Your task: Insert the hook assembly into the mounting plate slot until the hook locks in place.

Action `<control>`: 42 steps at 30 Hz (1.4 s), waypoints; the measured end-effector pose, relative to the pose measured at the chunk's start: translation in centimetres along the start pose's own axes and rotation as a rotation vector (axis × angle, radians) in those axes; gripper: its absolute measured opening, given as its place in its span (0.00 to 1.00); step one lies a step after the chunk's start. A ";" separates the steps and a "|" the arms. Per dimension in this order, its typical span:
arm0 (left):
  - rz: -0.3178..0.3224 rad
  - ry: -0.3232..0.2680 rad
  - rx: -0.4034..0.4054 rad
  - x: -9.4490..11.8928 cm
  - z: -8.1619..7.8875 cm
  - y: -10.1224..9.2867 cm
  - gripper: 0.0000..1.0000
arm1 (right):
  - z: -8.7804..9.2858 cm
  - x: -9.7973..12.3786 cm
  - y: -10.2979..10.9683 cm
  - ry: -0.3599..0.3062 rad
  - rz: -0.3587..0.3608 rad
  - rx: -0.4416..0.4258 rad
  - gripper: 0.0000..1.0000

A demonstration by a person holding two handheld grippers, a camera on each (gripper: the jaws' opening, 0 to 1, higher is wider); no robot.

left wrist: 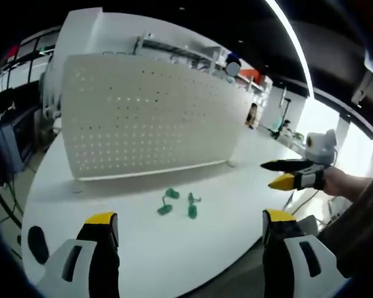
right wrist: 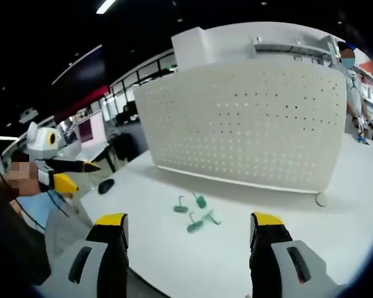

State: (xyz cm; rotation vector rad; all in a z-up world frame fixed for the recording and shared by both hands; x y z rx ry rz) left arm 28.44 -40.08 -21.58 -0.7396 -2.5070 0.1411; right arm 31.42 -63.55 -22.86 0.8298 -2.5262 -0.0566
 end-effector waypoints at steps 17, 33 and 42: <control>-0.002 0.006 0.007 0.0 0.3 0.3 0.98 | 1.0 -2.2 0.9 0.044 -0.059 0.024 0.75; -0.001 0.015 0.008 -0.1 0.5 0.2 0.98 | 1.9 -2.4 0.6 0.064 -0.049 0.004 0.75; -0.002 0.021 0.013 -0.2 0.7 0.5 0.98 | 2.9 -4.8 1.1 0.101 -0.085 0.015 0.71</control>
Point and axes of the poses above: the point that each gripper's makers call its tool centre point, and the gripper's own axes: x roughly backward along the fingers, y roughly to its left, z roughly out of its underside, the point moved 3 cm from there along x, roughly backward along the fingers, and after that the axes turned 1 degree about -x, right-handed, at the moved point
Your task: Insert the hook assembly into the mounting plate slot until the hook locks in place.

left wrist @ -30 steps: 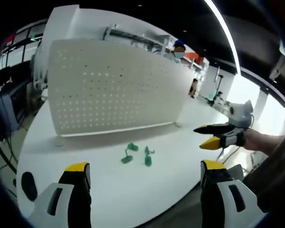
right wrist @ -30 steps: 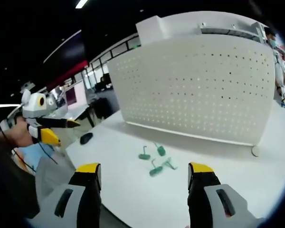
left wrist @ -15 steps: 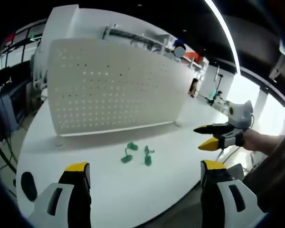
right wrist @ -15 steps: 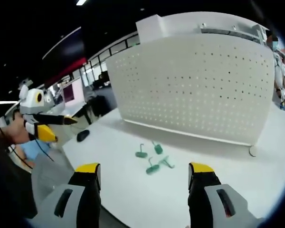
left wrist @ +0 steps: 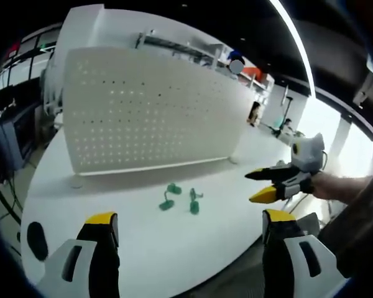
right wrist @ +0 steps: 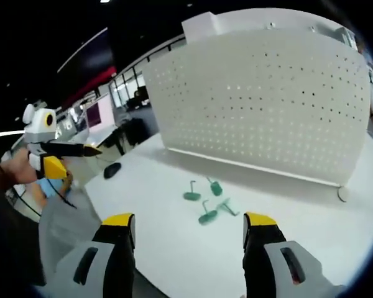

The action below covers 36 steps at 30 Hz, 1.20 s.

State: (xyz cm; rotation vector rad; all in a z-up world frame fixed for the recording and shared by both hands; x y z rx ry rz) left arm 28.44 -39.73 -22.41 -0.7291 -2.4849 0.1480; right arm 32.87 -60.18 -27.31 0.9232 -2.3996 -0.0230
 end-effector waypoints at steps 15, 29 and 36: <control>-0.015 0.019 0.023 -0.2 0.7 0.8 0.97 | 2.0 -4.6 1.3 0.071 -0.088 0.018 0.62; -0.025 0.035 0.036 -0.2 1.1 1.6 0.97 | 3.9 -9.2 1.3 0.135 -0.126 0.032 0.57; -0.028 0.047 0.043 -0.2 1.5 1.9 0.97 | 4.7 -11.3 0.4 0.177 -0.120 0.096 0.53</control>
Point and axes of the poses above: the point that each gripper's makers call its tool centre point, and the gripper's own axes: x roughly backward along the fingers, y roughly to its left, z roughly out of its underside, the point moved 3 cm from there along x, roughly backward along the fingers, and after that the axes turned 1 degree about -x, right-handed, at the moved point
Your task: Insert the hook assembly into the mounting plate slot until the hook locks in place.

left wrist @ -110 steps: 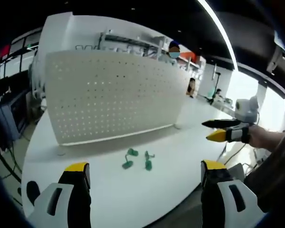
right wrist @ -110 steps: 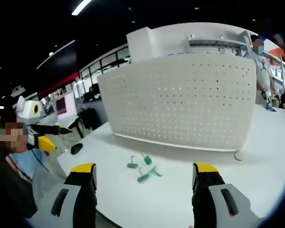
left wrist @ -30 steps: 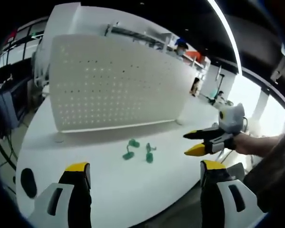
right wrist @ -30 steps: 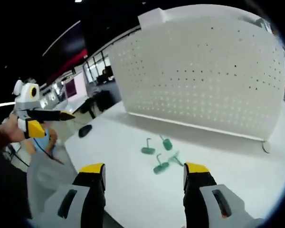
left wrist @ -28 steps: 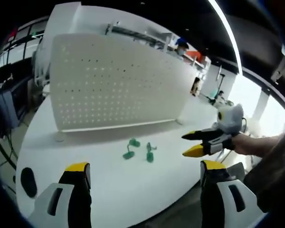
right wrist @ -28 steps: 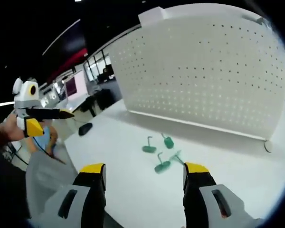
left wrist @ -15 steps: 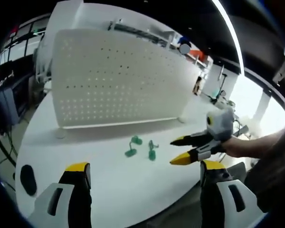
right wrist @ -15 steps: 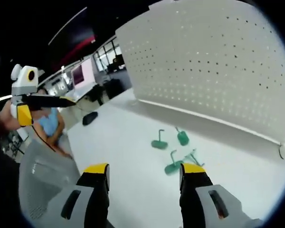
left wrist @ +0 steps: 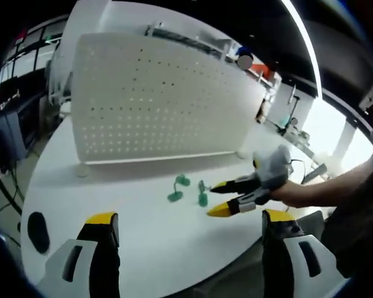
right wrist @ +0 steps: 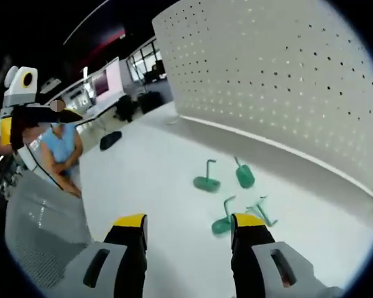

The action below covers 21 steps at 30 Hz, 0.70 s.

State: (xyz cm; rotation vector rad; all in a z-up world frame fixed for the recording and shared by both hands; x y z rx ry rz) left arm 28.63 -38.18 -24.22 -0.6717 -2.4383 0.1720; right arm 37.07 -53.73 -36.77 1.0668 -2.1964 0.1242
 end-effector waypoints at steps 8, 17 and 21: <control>-0.009 0.001 0.000 0.3 -0.1 0.2 0.97 | -0.9 -1.5 -0.6 0.039 -0.003 0.026 0.49; -0.007 0.000 0.003 0.2 -0.2 0.3 0.97 | -1.1 -2.9 -1.5 0.080 0.016 -0.007 0.35; -0.012 0.004 0.008 0.3 0.0 0.5 0.97 | -1.3 -3.1 -1.9 0.087 0.015 -0.052 0.30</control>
Point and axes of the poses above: the point that each gripper's makers call its tool centre point, and the gripper's own axes: x roughly backward along the fingers, y roughly to its left, z roughly out of its underside, the point moved 3 cm from there along x, roughly backward along the fingers, and after that the axes turned 1 degree about -x, right-handed, at the moved point
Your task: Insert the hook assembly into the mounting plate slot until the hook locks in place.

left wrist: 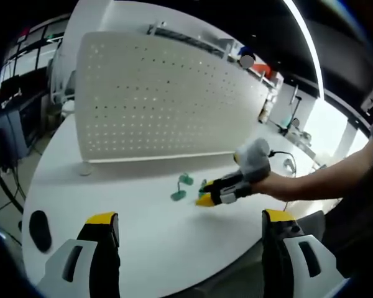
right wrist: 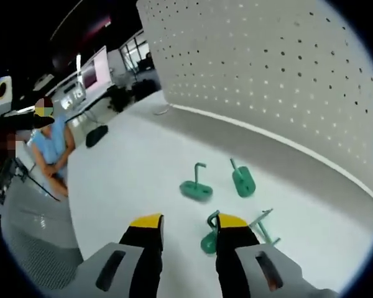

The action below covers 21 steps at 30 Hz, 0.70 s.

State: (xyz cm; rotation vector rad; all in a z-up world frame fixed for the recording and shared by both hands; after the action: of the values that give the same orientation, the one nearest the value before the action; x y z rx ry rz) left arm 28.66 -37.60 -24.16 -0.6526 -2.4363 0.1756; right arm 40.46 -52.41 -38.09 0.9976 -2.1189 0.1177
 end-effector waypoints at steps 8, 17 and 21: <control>-0.001 -0.001 0.004 0.0 -0.1 0.1 0.97 | -0.2 -0.3 -1.0 0.051 0.033 0.074 0.12; 0.005 0.004 -0.004 -0.2 -0.1 -0.3 0.96 | -0.4 0.3 -1.1 0.046 0.043 0.087 0.02; 0.013 0.006 -0.012 -0.4 -0.2 -0.7 0.96 | -0.4 0.9 -1.0 0.039 0.040 0.111 0.01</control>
State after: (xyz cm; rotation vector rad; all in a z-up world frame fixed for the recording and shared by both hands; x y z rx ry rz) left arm 28.76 -38.46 -24.04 -0.6732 -2.4298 0.1643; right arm 41.05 -53.49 -37.45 1.0093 -2.1163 0.2748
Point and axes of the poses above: the point that each gripper's makers call its tool centre point, and the gripper's own axes: x roughly backward along the fingers, y roughly to its left, z roughly out of its underside, the point moved 3 cm from there along x, roughly backward along the fingers, and after that the axes turned 1 degree about -x, right-handed, at the moved point
